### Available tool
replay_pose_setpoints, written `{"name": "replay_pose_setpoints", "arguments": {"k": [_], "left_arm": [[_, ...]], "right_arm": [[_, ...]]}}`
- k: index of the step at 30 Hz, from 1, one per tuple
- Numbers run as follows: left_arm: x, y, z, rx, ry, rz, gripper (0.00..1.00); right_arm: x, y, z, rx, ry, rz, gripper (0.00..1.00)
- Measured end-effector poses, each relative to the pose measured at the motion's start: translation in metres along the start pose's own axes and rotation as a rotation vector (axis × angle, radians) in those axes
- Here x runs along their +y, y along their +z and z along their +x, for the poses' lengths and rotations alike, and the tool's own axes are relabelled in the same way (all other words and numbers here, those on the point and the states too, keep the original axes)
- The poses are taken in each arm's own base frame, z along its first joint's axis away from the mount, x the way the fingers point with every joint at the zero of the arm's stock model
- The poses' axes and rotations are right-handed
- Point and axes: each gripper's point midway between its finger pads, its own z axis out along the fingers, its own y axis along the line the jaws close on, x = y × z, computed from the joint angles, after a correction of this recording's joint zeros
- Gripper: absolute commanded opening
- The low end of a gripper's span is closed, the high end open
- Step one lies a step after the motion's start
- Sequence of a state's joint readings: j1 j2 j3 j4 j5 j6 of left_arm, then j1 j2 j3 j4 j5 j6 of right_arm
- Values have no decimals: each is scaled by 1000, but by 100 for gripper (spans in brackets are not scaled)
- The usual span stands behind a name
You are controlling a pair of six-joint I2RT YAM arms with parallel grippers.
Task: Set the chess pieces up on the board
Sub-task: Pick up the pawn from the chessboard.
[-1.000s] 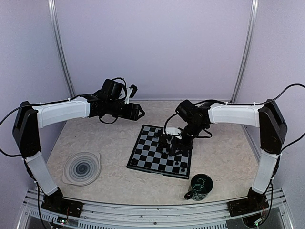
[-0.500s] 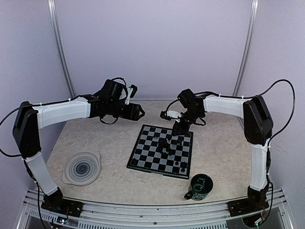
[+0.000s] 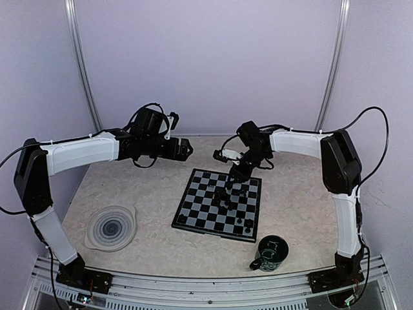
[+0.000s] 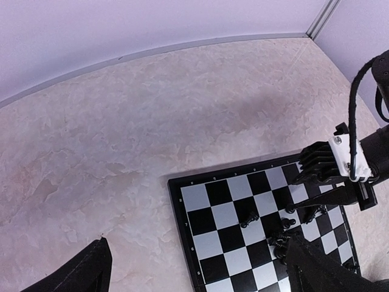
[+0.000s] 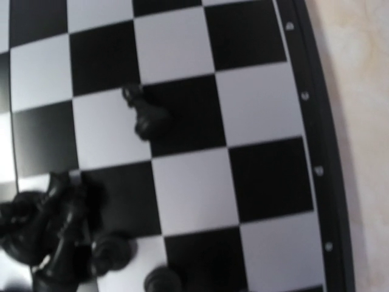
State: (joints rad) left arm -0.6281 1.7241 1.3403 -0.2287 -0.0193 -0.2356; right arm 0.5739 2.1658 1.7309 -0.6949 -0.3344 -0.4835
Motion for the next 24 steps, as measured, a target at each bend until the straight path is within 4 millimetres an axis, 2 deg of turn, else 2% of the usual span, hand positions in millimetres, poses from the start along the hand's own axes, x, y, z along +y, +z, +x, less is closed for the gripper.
{"name": "replay_pose_setpoints", "arguments": {"k": [10, 16, 24], "left_arm": [[-1, 0, -2, 0, 0, 0, 99], [0, 0, -1, 5, 0, 0, 99], [-1, -2, -3, 7, 0, 2, 99]], "right_arm": [[0, 12, -8, -19, 11, -44, 26], [2, 13, -5, -6, 19, -53, 30], [6, 15, -1, -4, 28, -76, 31]]}}
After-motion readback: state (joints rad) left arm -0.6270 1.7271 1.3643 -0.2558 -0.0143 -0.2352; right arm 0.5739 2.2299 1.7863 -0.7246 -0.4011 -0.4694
